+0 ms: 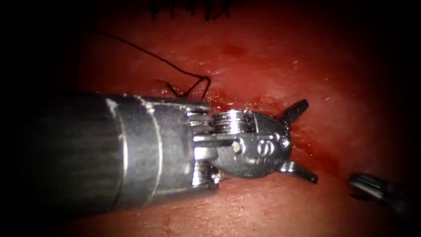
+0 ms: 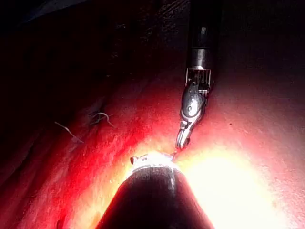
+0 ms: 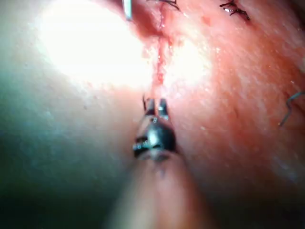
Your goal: Wound Closure
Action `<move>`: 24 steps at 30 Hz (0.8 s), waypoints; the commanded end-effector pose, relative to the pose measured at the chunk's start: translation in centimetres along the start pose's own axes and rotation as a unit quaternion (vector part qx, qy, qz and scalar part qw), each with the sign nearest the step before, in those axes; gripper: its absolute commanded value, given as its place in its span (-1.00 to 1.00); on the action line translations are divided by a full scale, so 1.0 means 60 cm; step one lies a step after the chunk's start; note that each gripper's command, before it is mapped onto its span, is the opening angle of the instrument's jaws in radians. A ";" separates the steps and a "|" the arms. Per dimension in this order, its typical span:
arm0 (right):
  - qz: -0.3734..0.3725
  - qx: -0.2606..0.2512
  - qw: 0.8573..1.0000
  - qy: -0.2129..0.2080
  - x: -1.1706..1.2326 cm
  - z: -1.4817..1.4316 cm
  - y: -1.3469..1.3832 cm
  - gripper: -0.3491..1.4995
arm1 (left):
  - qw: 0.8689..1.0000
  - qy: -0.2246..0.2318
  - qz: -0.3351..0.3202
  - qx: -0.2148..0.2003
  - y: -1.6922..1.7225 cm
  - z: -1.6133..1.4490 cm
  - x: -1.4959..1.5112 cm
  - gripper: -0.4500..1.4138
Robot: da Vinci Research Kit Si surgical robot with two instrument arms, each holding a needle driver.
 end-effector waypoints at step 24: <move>0.048 0.023 0.996 0.066 0.0244 0.0094 0.0039 0.24 | 0.984 0.152 -0.080 -0.047 -0.0022 -0.0218 -0.0070 0.06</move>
